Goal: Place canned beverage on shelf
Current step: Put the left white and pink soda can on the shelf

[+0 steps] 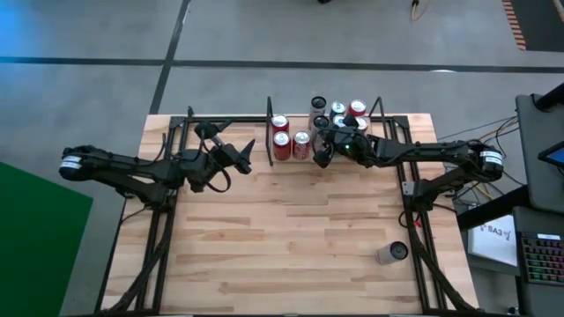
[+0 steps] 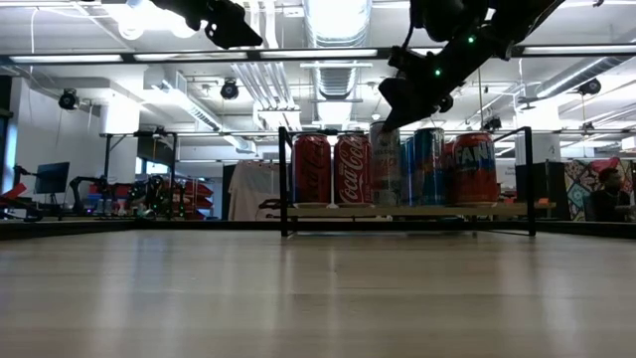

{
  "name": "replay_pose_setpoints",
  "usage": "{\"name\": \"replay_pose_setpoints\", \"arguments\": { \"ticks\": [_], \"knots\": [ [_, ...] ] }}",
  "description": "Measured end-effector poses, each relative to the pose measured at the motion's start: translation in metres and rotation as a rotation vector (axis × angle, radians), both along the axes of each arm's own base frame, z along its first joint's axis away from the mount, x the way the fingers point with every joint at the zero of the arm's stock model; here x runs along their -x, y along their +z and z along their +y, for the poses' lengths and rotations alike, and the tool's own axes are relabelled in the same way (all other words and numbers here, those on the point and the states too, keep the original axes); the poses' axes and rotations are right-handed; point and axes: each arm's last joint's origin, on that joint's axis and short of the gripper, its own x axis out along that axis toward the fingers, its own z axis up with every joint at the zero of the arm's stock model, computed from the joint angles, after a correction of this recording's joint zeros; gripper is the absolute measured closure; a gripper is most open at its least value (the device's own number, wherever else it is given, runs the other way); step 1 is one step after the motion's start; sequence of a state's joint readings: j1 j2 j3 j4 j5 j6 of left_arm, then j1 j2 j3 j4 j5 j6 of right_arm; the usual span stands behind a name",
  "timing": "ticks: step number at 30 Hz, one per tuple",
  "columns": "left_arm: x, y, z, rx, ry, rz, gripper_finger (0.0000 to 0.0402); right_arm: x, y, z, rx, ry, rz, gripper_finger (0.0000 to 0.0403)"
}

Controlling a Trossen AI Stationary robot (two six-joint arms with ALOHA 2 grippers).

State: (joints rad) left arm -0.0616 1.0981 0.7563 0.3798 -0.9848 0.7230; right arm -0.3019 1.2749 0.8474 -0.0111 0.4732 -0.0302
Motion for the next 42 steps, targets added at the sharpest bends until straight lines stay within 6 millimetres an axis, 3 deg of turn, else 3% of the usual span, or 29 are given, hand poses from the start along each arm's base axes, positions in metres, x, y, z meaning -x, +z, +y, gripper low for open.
{"name": "replay_pose_setpoints", "arguments": {
  "ticks": [20,42],
  "knots": [
    [0.0,0.0,0.0,0.005,0.0,-0.007,0.0012,0.01,0.008,0.006,-0.082,0.023,-0.032,0.0394],
    [0.0,0.0,0.0,0.005,0.0,-0.003,0.0013,0.001,0.014,-0.004,-0.078,0.004,0.038,0.0394]
  ]
}}
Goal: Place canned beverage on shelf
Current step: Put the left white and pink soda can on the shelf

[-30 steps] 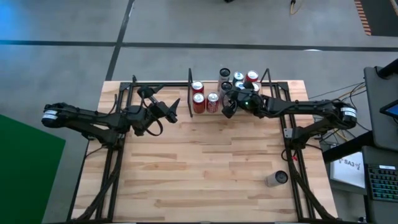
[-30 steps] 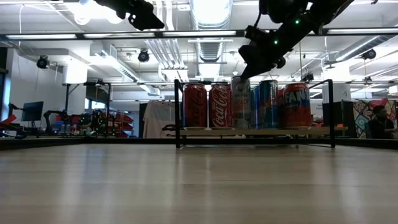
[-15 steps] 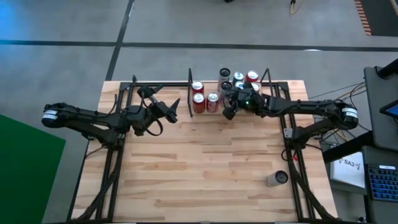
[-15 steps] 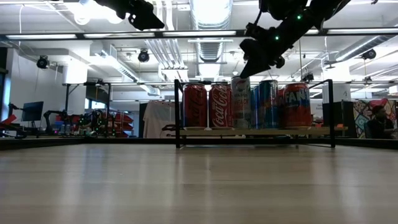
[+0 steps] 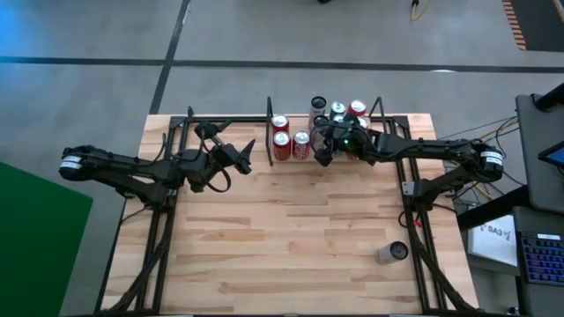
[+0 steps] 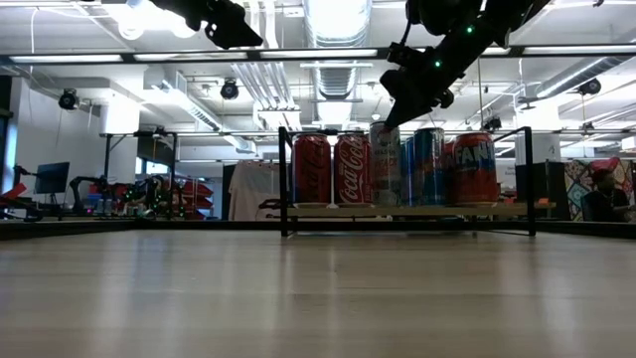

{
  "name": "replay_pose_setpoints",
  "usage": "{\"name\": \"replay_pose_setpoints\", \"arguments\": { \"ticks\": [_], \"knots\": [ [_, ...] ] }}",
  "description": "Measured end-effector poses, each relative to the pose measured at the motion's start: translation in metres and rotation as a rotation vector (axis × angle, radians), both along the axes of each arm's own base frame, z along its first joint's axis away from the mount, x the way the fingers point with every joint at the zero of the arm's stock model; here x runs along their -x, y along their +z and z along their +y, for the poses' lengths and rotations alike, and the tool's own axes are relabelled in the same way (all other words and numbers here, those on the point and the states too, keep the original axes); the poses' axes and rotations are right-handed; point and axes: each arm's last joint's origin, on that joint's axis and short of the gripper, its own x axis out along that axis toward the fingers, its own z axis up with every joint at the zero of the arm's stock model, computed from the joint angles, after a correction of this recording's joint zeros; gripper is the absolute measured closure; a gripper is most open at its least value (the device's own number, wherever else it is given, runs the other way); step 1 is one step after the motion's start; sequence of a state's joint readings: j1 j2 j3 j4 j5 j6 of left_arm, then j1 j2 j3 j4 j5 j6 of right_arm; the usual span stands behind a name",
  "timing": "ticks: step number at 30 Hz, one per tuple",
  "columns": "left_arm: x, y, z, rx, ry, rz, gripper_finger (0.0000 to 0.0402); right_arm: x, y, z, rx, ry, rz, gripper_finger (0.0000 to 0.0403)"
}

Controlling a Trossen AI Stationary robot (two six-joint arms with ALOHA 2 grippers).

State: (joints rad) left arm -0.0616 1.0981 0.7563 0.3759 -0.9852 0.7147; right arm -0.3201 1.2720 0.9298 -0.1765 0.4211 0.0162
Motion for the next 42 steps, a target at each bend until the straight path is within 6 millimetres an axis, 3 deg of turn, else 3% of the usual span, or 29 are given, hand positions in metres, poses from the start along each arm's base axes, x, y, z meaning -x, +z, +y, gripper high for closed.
{"name": "replay_pose_setpoints", "arguments": {
  "ticks": [21,42],
  "knots": [
    [0.0,-0.001,0.0,0.011,0.0,-0.004,0.0012,-0.008,-0.013,-0.008,0.022,-0.01,0.047,0.0394],
    [0.0,-0.001,0.0,0.012,0.0,-0.003,0.0012,-0.008,-0.011,-0.011,0.061,-0.038,0.042,0.0394]
  ]
}}
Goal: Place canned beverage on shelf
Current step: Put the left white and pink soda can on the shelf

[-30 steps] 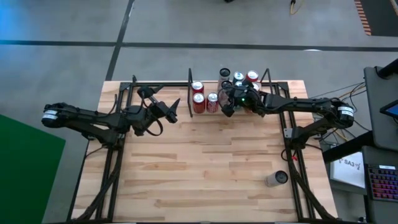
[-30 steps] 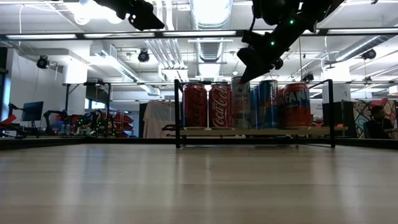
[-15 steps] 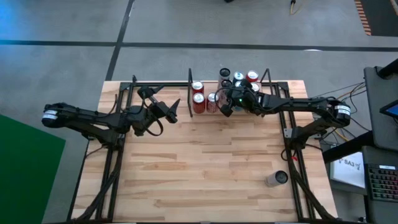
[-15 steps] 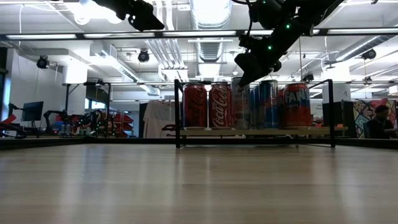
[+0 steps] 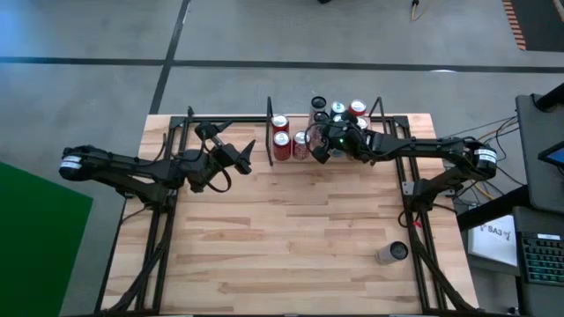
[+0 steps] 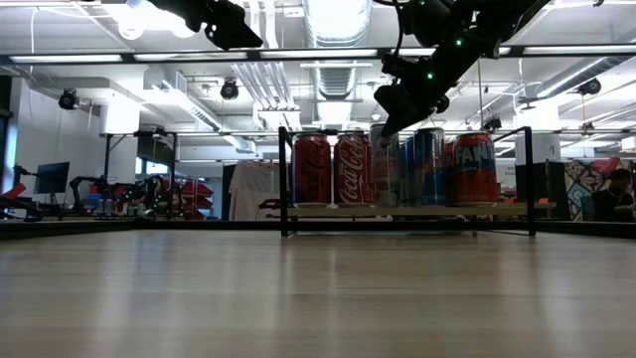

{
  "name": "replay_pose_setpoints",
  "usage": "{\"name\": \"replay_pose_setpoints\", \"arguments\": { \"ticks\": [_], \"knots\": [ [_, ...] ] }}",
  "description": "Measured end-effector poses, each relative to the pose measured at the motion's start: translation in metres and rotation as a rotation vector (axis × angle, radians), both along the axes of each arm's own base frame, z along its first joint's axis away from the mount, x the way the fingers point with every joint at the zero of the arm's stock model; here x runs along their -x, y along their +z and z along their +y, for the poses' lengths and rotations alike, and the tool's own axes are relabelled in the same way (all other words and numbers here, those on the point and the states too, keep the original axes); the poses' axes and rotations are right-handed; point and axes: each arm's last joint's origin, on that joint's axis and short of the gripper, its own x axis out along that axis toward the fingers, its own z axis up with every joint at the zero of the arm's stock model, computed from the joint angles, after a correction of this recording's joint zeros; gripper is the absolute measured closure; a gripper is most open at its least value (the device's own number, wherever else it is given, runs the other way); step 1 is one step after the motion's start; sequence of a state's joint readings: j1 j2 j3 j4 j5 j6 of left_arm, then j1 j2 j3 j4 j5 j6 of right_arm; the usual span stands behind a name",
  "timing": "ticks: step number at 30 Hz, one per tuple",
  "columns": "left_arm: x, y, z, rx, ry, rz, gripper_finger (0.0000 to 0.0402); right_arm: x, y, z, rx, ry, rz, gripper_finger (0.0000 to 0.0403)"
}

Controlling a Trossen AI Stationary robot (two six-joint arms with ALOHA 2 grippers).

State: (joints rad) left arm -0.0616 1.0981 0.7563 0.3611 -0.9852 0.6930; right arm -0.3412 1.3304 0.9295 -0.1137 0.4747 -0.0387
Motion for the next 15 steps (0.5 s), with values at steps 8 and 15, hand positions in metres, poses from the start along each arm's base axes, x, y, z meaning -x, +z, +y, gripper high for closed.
{"name": "replay_pose_setpoints", "arguments": {
  "ticks": [8,15],
  "knots": [
    [0.0,0.0,0.0,0.0,0.0,0.0,0.0012,0.0001,0.0001,0.0,0.0,0.001,0.001,0.0394],
    [0.0,-0.0001,0.0,0.0,0.0,0.001,0.0012,0.0065,0.0096,0.0046,-0.047,0.026,-0.051,0.0394]
  ]
}}
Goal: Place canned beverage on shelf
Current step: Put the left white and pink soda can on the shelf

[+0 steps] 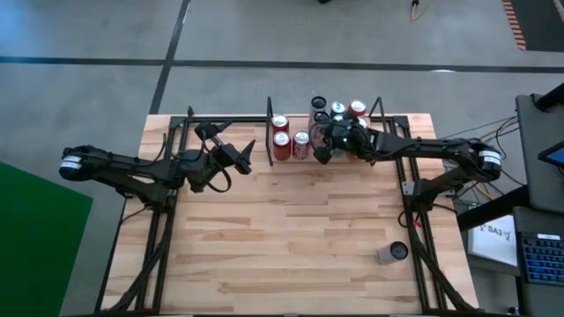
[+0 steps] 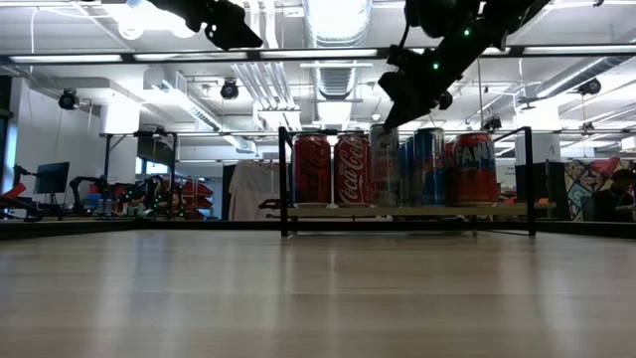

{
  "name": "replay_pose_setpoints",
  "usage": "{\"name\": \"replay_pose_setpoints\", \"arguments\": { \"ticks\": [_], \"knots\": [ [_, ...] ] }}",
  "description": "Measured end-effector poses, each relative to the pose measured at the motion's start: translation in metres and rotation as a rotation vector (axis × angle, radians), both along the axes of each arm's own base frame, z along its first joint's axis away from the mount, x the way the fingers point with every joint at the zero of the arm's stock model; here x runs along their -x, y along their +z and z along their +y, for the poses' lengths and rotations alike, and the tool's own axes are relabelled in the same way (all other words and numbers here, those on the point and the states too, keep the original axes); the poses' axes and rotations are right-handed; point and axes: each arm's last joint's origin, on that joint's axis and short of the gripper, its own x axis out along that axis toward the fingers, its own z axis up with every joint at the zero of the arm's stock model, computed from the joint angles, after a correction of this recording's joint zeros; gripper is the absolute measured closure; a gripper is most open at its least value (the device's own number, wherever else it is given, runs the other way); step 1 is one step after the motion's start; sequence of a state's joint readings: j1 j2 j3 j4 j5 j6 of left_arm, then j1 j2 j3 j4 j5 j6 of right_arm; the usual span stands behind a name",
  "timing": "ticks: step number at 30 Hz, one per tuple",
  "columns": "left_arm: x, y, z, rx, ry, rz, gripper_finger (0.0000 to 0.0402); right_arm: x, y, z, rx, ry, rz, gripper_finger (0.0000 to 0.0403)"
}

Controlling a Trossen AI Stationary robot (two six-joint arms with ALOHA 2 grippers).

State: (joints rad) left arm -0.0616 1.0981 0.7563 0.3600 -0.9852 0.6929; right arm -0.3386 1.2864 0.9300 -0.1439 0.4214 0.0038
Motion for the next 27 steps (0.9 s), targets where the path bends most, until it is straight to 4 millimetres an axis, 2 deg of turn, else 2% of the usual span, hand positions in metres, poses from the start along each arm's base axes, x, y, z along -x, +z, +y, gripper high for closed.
{"name": "replay_pose_setpoints", "arguments": {
  "ticks": [5,12,27],
  "knots": [
    [0.0,0.0,0.0,0.0,0.0,0.0,0.0012,0.005,0.011,0.002,-0.078,-0.027,0.065,0.0394],
    [0.0,0.0,0.0,0.0,0.0,0.003,0.0012,0.003,0.018,0.0,-0.06,-0.021,0.084,0.0394],
    [0.0,-0.001,0.0,0.004,0.0,0.006,0.0012,-0.002,0.005,-0.011,-0.054,-0.036,0.132,0.0394]
  ]
}}
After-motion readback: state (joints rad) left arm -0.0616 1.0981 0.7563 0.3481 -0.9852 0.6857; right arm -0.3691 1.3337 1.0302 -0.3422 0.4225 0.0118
